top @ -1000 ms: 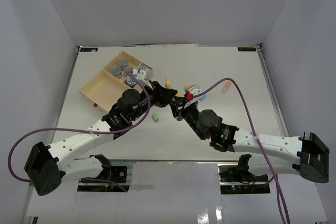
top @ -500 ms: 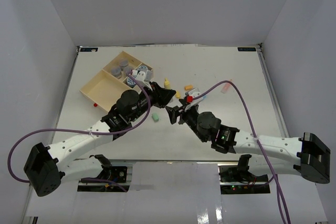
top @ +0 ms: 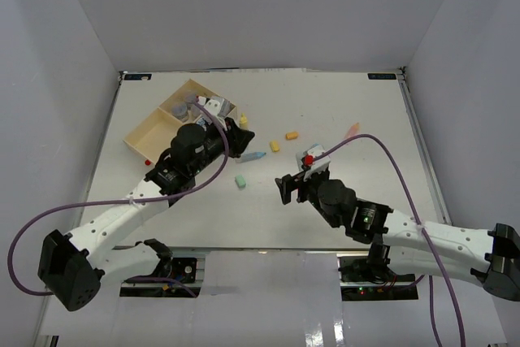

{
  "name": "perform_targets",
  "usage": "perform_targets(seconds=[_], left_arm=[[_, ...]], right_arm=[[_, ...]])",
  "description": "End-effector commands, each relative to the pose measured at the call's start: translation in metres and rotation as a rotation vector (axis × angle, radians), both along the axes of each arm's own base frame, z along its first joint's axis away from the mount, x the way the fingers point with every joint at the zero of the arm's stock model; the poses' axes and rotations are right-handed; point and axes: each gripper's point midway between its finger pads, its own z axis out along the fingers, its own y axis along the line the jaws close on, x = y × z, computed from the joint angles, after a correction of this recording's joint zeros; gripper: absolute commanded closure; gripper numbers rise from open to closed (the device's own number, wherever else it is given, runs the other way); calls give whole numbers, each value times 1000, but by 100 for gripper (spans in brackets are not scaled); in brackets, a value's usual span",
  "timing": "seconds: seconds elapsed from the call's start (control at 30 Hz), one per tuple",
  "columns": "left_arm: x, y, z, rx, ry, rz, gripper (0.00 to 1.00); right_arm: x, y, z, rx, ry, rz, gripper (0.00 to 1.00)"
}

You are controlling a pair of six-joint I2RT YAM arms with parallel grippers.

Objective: Sort the stationery into containers
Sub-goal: Pick up the pen cap from the center of the board.

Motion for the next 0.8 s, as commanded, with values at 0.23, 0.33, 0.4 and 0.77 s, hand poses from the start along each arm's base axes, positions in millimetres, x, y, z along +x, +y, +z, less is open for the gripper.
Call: perform_targets(seconds=[0.23, 0.33, 0.4, 0.77], left_arm=[[8, 53, -7, 190, -19, -123, 96], [-4, 52, -24, 188, 3, -173, 97], [-11, 52, -30, 191, 1, -195, 97], [-37, 56, -26, 200, -96, -269, 98]], right_arm=[[77, -24, 14, -145, 176, -84, 8], [104, -13, 3, -207, 271, -93, 2], [125, -2, -12, -234, 333, -95, 0], [188, 43, -91, -389, 529, -61, 21]])
